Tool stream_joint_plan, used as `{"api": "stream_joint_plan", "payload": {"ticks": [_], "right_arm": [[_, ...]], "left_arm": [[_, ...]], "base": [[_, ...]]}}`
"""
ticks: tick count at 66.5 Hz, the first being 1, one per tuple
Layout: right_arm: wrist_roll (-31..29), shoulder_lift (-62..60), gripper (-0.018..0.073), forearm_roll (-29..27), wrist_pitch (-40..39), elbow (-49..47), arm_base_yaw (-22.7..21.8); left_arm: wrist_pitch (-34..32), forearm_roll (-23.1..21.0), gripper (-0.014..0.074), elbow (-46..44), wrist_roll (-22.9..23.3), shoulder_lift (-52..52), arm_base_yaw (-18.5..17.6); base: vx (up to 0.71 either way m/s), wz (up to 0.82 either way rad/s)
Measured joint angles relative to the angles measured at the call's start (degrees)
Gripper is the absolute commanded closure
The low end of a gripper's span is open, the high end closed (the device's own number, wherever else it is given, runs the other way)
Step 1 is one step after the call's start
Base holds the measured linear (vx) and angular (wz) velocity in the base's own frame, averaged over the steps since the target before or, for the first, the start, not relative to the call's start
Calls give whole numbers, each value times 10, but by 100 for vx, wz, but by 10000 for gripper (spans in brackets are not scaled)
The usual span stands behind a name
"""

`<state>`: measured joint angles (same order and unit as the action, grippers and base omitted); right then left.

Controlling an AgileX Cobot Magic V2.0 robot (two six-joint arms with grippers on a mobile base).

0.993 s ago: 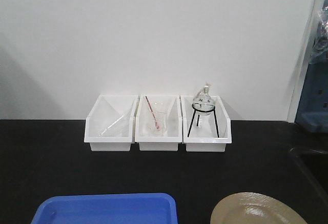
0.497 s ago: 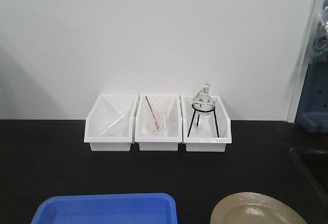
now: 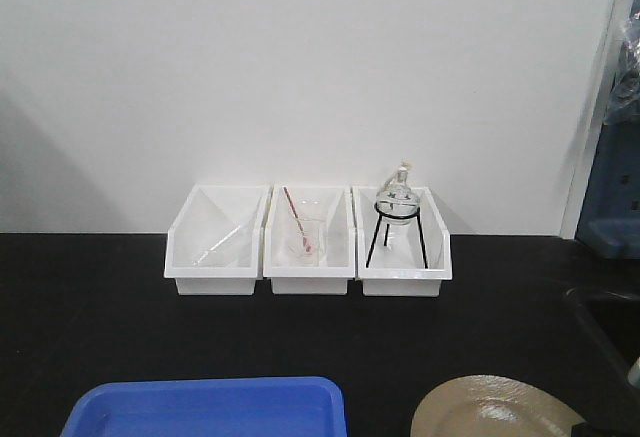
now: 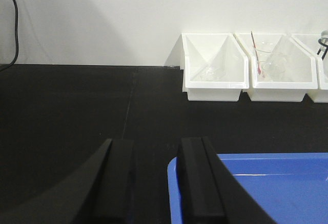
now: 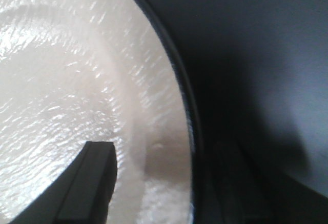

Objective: Place disk in tray to left cabinet

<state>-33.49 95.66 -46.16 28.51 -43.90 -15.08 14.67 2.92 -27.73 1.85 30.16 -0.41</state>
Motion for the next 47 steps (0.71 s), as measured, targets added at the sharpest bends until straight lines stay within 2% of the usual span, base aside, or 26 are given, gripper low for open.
{"api": "stream_joint_plan", "payload": {"ticks": [6, 10, 26, 37, 47], "right_arm": [[-36, 10, 176, -35, 2, 0, 0], [-53, 13, 258, -46, 2, 0, 0], [-59, 8, 566, -65, 34, -17, -1], [-59, -5, 569, -60, 69, -61, -1], [-33, -24, 568, -54, 103, -131, -1]], "left_arm": [[0, 0, 237, 0, 0, 0, 0], [0, 0, 237, 0, 0, 0, 0], [0, 0, 237, 0, 0, 0, 0], [0, 0, 237, 0, 0, 0, 0], [0, 0, 237, 0, 0, 0, 0]], "base": [[0, 0], [0, 0], [0, 0], [0, 0], [0, 0]]}}
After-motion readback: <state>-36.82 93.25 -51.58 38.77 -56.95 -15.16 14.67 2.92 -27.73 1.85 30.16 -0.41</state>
